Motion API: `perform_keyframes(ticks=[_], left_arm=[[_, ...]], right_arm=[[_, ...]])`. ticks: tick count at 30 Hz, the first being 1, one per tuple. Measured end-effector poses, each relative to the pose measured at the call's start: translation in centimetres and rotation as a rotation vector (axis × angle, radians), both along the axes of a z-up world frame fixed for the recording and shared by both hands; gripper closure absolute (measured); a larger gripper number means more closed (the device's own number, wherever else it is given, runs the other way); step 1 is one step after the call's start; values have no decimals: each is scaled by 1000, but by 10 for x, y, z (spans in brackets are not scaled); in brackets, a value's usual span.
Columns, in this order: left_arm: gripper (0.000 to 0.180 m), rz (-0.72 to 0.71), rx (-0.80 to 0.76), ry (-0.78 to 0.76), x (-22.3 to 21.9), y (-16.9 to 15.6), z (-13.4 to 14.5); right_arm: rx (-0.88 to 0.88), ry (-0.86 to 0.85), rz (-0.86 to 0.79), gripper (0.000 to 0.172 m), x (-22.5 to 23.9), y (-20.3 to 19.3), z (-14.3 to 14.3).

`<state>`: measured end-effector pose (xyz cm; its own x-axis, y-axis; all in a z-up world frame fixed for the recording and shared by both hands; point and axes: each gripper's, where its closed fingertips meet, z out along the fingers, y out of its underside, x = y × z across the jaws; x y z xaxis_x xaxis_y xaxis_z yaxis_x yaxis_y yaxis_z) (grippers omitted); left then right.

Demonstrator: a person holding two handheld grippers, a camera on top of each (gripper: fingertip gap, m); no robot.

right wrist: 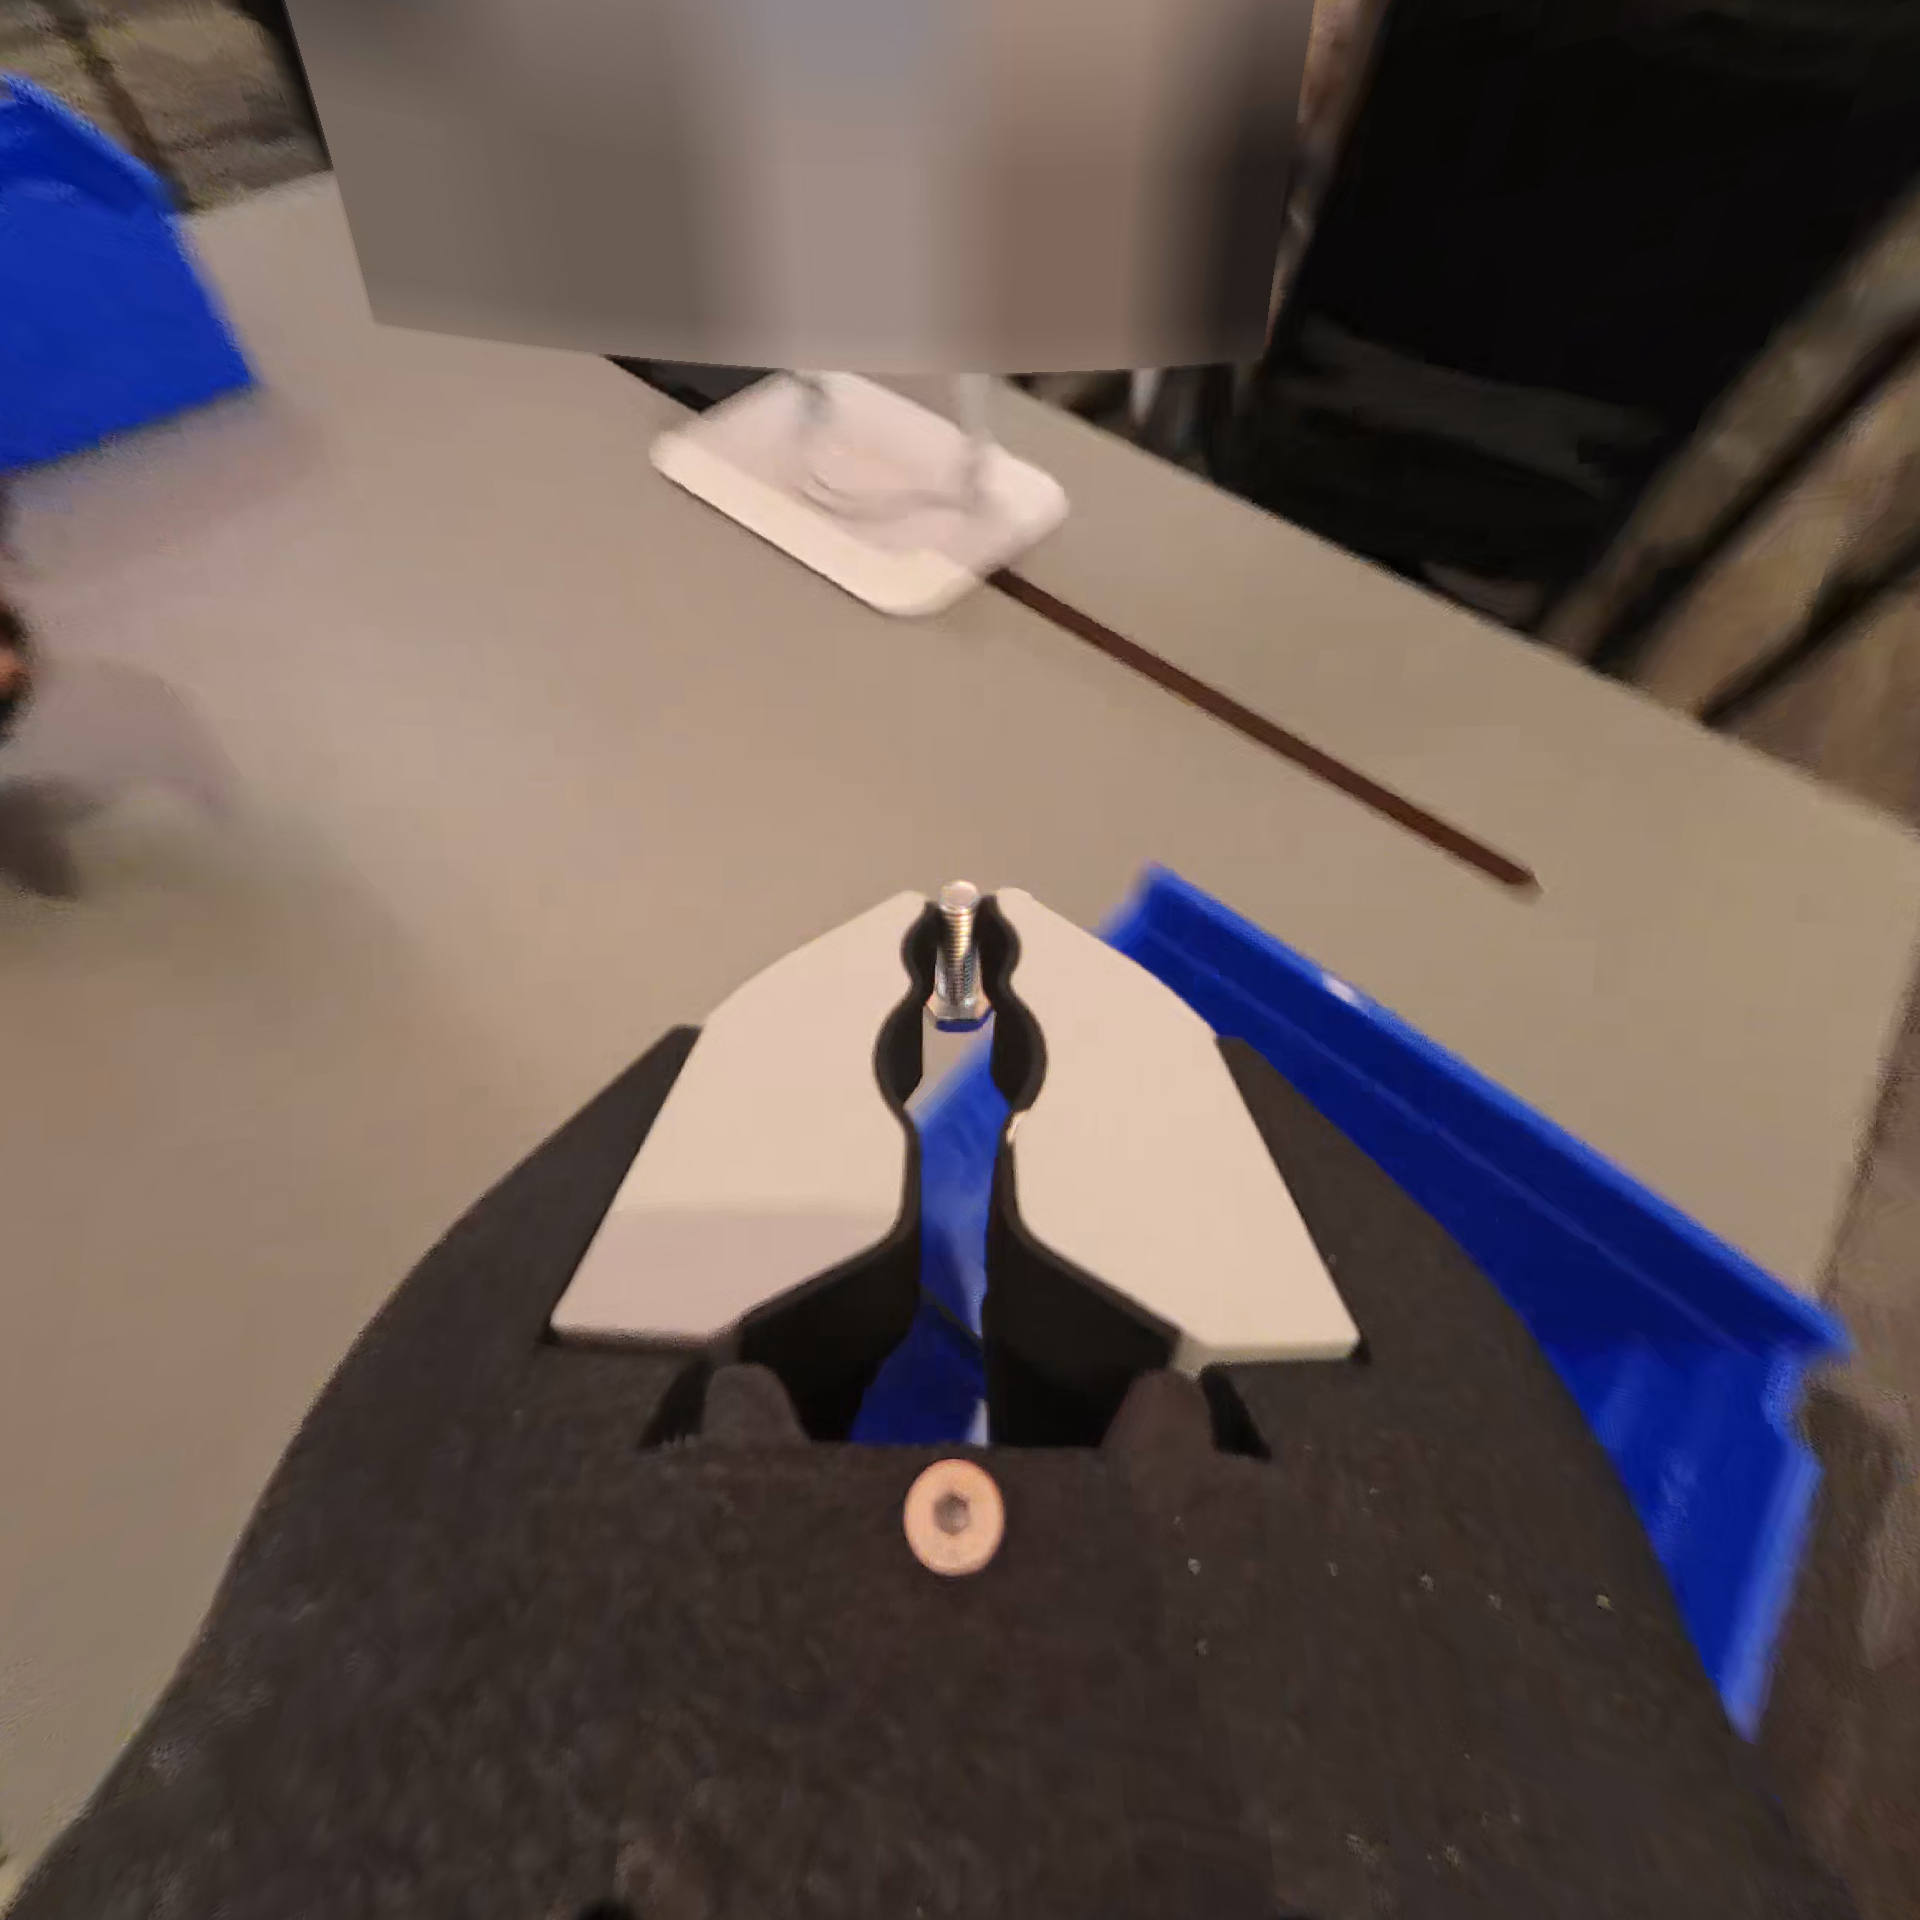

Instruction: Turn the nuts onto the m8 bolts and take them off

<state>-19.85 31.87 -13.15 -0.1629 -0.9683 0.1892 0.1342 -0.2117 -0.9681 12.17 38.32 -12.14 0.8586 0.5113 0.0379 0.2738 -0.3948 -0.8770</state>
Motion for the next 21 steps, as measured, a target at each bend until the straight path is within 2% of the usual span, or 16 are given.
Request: perform_keyframes(ticks=[3,8,12,16,21], left_arm=[[129,6,4,14,1,2,-3],[133,10,5,27,1,4,-6],[134,14,-4,38,2,6,-9],[134,19,-4,40,2,8,-10],[133,32,-4,39,0,10,-9]], right_arm=[[-126,-17,-127,164,57,4,-45],[-281,-80,-206,164,98,2,-100],[-320,-36,-233,164,106,2,-104],[-352,-67,-236,163,107,0,-101],[-337,-85,-255,147,106,0,-92]])
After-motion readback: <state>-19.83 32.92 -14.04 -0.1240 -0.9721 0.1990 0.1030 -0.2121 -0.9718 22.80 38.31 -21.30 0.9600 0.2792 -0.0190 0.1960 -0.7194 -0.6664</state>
